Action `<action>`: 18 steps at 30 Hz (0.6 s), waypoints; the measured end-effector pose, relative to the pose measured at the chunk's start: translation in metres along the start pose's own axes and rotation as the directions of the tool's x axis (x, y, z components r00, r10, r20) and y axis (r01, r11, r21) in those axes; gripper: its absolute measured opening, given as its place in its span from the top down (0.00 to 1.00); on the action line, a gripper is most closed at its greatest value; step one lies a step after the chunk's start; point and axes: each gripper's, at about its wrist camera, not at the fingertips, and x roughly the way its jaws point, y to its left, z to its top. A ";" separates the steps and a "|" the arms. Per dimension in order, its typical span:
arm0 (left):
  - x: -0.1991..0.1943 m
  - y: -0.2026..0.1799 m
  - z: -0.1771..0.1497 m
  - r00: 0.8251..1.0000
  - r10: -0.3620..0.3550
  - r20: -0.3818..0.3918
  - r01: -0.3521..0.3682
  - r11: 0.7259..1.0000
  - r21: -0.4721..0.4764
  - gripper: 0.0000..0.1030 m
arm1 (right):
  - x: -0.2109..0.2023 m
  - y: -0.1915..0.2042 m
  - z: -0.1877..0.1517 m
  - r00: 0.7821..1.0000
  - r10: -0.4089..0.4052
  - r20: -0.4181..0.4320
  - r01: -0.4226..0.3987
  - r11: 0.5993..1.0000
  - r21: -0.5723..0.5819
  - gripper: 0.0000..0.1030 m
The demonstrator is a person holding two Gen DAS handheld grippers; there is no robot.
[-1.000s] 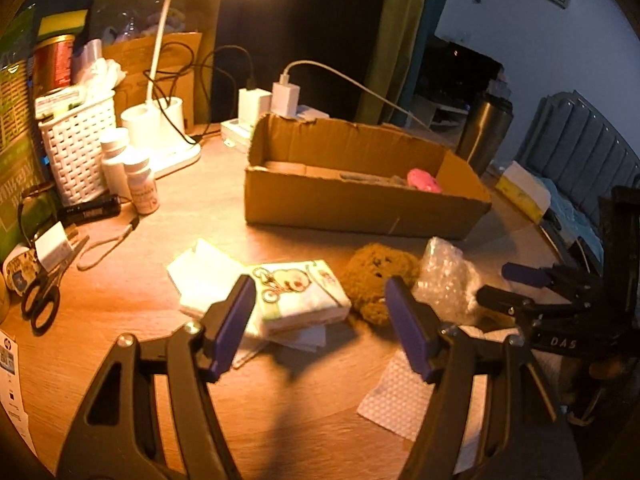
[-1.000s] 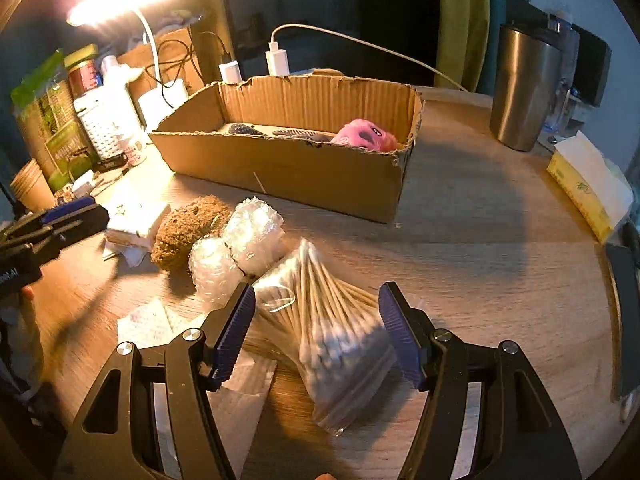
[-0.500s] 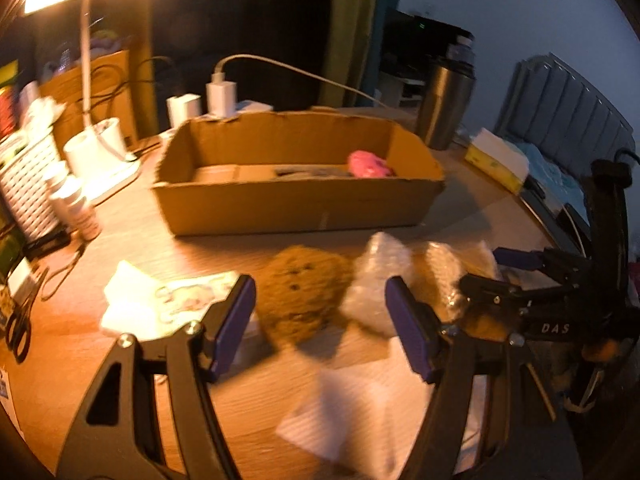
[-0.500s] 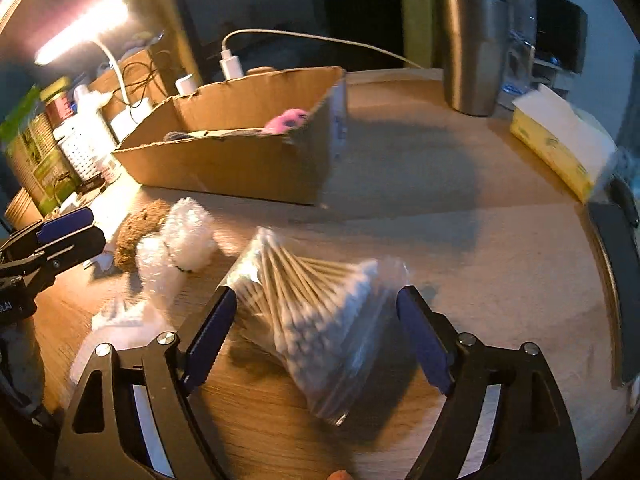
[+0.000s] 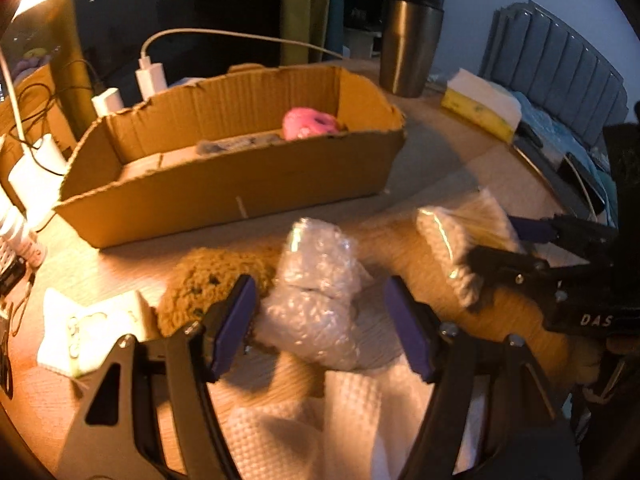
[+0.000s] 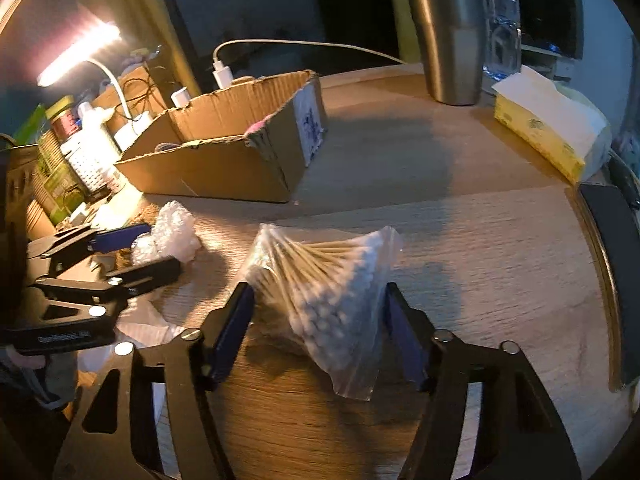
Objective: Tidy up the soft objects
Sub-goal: 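Grasp the cotton swab bag with the right tool while the left tool grasps bubble-wrap packets, then carry the swab bag with the right tool while the left tool drops the bubble wrap into the box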
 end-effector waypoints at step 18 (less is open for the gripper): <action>-0.019 0.001 0.004 0.995 -0.086 0.048 0.085 0.996 0.025 0.57 | -0.028 0.020 0.015 0.995 -0.008 0.101 0.012 0.999 -0.034 0.53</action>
